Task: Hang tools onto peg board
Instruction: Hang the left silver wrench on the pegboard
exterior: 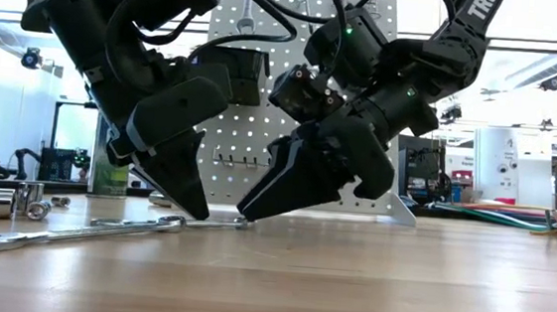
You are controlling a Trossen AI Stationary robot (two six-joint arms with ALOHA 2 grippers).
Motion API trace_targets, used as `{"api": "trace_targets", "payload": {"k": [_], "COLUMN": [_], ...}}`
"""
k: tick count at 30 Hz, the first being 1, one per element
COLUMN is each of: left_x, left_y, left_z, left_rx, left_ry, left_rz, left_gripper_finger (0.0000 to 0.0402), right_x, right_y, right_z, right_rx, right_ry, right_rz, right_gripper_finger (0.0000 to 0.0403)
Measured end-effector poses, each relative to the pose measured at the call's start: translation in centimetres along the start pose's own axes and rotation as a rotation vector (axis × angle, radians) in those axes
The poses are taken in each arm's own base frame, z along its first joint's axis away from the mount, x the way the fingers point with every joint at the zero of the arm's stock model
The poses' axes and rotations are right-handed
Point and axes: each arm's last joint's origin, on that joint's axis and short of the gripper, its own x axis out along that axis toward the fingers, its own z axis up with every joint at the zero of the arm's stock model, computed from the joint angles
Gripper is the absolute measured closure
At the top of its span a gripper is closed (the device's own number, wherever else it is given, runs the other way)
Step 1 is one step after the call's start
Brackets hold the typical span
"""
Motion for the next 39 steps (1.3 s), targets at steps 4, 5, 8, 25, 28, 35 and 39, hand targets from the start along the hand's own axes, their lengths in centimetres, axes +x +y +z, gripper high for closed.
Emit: {"api": "trace_targets", "payload": {"k": [4,5,8,25,28,35,39], "left_x": [0.0,0.0,0.1,0.1,0.1,-0.7,-2.7], "left_y": [0.0,0.1,0.2,0.2,0.2,0.2,0.6], "left_z": [0.0,0.1,0.2,0.1,0.1,0.4,1.0], "left_rx": [-0.002,-0.003,-0.007,-0.017,-0.017,-0.032,-0.029], "left_ry": [0.000,-0.001,-0.002,0.003,0.003,0.039,0.036], "left_rz": [0.001,0.001,0.003,0.003,0.003,-0.039,-0.032], "left_gripper_finger": [0.0401,0.0401,0.0401,0.0401,0.0401,0.0401,0.0401], "right_x": [0.1,0.3,1.5,1.5,1.6,0.2,-1.7], "right_y": [0.0,-0.1,-0.2,-1.1,-1.0,-0.7,-0.3], "right_z": [-0.1,-0.2,-0.6,-1.1,-1.0,0.3,1.4], "right_rx": [0.002,0.003,0.031,0.070,0.064,0.052,-0.010], "right_ry": [0.002,0.003,0.015,0.094,0.094,0.104,0.166], "right_rz": [-0.001,0.000,0.011,0.070,0.071,0.069,0.013], "right_gripper_finger": [0.0264,0.0263,0.0259,0.0356,0.0356,0.0383,0.0401]}}
